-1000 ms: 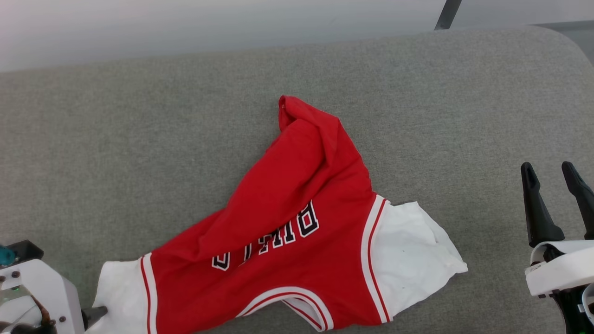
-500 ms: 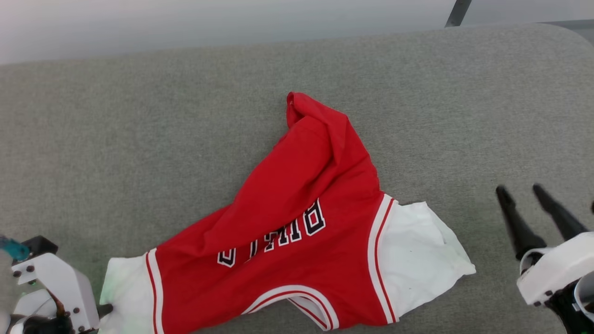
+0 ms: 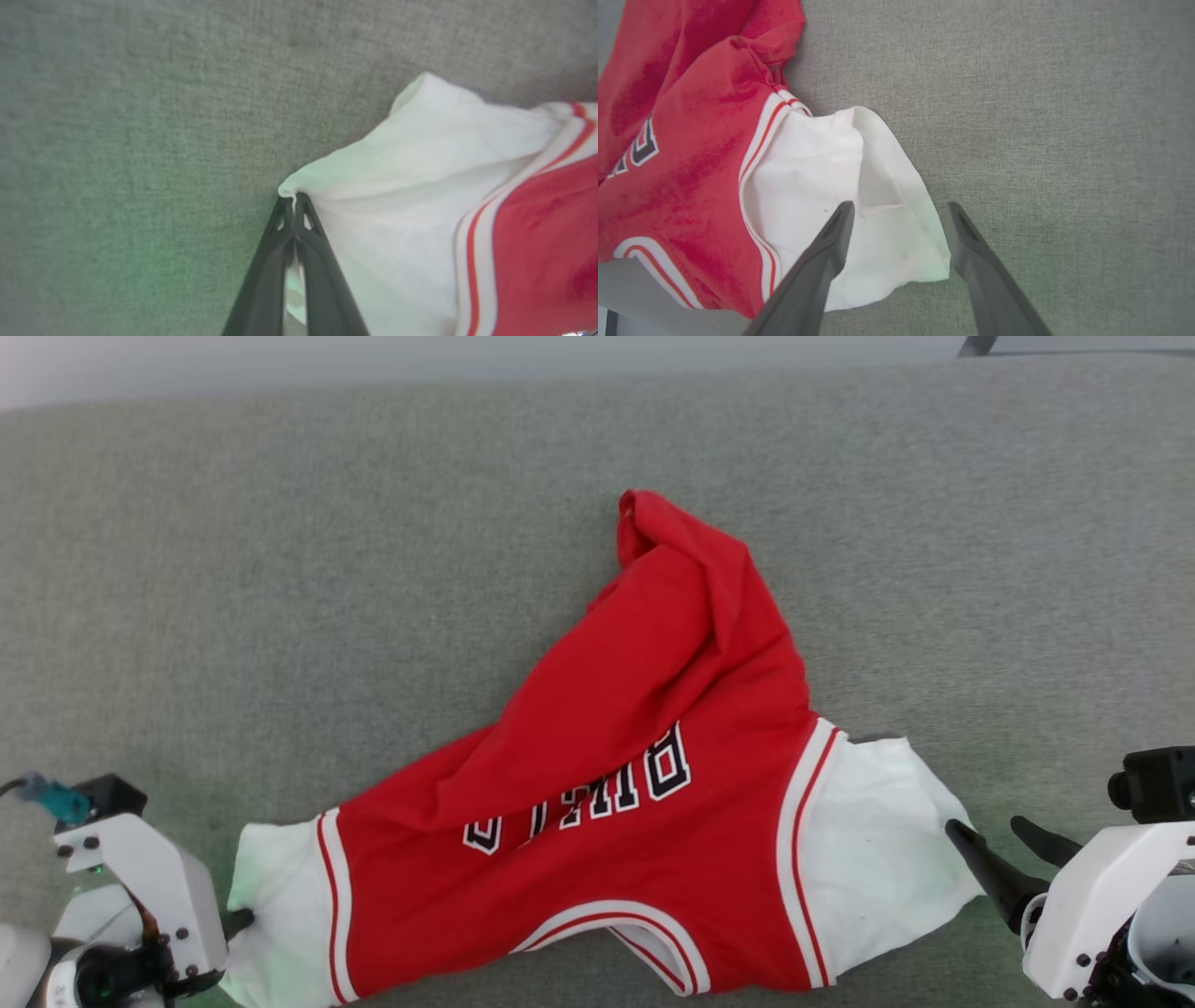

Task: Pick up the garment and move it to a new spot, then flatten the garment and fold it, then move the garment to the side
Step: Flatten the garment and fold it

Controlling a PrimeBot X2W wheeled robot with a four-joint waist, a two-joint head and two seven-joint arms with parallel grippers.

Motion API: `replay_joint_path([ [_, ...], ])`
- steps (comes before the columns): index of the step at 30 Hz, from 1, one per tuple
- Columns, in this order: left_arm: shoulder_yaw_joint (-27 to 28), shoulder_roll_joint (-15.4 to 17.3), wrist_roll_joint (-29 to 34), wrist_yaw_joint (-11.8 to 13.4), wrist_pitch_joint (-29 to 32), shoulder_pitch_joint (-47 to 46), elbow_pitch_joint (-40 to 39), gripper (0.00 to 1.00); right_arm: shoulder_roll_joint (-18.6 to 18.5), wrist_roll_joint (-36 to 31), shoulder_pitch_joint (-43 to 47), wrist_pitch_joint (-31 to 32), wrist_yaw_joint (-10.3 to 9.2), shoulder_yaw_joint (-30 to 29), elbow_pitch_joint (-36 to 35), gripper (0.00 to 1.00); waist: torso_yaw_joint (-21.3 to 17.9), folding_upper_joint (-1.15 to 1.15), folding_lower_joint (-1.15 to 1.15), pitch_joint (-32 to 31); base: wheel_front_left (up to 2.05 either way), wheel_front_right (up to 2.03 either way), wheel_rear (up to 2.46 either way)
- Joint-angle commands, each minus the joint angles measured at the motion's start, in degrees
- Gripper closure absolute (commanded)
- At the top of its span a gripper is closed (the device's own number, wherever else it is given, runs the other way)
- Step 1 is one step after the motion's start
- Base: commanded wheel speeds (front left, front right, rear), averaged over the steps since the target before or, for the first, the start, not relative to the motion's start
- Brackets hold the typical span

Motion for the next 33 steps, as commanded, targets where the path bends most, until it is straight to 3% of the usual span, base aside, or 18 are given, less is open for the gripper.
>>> replay_joint_path([
  [1,-2.13,-4.29,0.31,-0.74,-1.31,-1.29,0.48,1.00,0.08,-0.30,-0.23,0.12,0.00,0.03,0.27,0.00,0.72,0.00,0.00,1.12,0.00,0.00,0.00],
  [11,-3.09,-6.48,1.15,-1.45,-3.01,-4.10,1.11,1.00,1.07,-1.74,-3.60,3.02,0.00,0.76,8.57,0.00,2.13,0.00,0.00,3.40,0.00,0.00,0.00],
  [18,-3.46,-6.95,1.46,-1.88,-3.27,-4.87,2.52,1.00,-0.64,-2.60,-4.49,8.27,-0.01,3.72,15.25,0.00,2.86,0.00,0.00,3.43,0.00,0.00,0.00],
  [19,-3.45,-7.03,1.41,-2.01,-3.35,-4.94,2.66,1.00,-0.64,-3.14,-4.44,8.91,-0.02,3.40,16.05,0.81,2.94,0.00,0.00,3.38,0.00,0.00,0.00],
  [20,-3.40,-7.12,1.36,-2.10,-3.54,-5.08,2.82,1.00,-0.60,-3.21,-4.57,9.66,-0.03,3.34,16.74,1.00,3.02,0.00,0.00,3.30,0.00,0.00,0.00],
  [25,-3.55,-7.12,1.28,-2.84,-3.68,-5.67,3.29,1.00,0.26,-3.36,-6.55,9.74,-0.02,1.42,17.69,1.00,3.36,0.00,0.00,2.80,0.00,0.00,0.00],
  [33,-3.58,-5.17,1.72,-4.64,-2.14,-8.20,1.79,1.00,2.45,1.90,-10.40,9.91,0.02,-1.79,15.42,1.00,3.87,0.00,0.00,-0.32,0.00,0.00,0.00],
])
